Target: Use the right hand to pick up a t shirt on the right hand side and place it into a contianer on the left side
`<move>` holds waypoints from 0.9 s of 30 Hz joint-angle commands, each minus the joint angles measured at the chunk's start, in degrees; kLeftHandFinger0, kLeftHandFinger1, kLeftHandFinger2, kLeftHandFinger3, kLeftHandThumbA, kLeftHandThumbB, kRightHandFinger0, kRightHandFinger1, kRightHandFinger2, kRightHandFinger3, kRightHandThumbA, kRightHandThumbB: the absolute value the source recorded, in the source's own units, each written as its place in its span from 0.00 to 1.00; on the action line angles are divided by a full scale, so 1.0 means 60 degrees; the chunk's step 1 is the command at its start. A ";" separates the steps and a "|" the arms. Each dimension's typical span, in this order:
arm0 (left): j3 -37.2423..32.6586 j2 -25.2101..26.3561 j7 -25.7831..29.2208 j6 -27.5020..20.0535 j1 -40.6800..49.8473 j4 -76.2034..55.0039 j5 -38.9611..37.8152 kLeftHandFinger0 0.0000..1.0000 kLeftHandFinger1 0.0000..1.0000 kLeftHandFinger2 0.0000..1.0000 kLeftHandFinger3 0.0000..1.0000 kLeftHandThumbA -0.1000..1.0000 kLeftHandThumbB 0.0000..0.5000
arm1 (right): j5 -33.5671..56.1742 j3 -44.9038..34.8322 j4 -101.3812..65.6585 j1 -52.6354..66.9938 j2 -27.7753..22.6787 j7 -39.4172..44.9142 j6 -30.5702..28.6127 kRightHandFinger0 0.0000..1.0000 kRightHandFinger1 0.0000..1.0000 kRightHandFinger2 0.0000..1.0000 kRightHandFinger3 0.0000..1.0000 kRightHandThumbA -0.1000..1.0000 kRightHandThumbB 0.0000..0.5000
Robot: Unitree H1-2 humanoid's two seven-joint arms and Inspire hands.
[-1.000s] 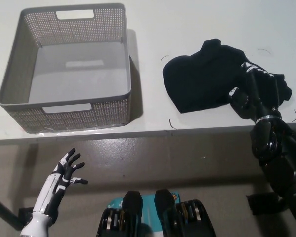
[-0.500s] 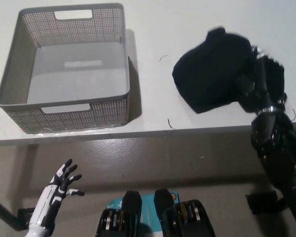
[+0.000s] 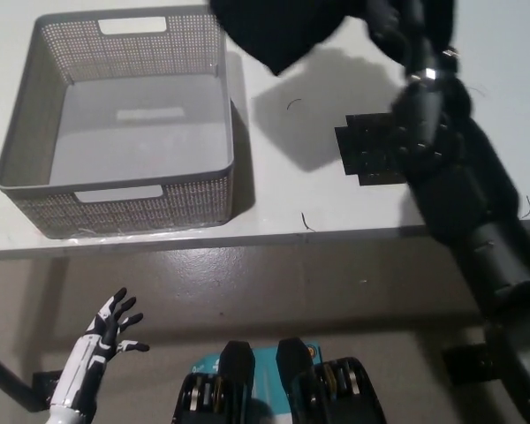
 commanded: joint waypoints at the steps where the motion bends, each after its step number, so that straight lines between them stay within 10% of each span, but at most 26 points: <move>1: -0.0148 -0.0051 0.0150 -0.0052 -0.0180 -0.0004 0.0375 0.61 0.85 0.97 1.00 0.96 0.63 | 0.0070 0.0193 -0.0273 -0.0901 0.0267 0.0288 -0.0200 0.41 0.43 0.57 0.52 0.00 0.64; 11: -0.0656 -0.0301 0.0108 0.0361 -0.0206 -0.0068 0.0709 0.61 0.84 0.96 1.00 1.00 0.89 | 0.0253 0.0657 0.1477 -0.1541 0.1704 0.0532 -0.0317 0.48 0.50 0.66 0.56 0.00 0.48; 27: -0.1585 -0.0822 -0.0137 0.0024 -0.0383 0.0065 0.0863 0.60 0.82 0.92 1.00 0.94 0.88 | 0.0312 0.0923 0.4660 -0.2213 0.3068 -0.0053 -0.0954 0.49 0.48 0.63 0.53 0.00 0.58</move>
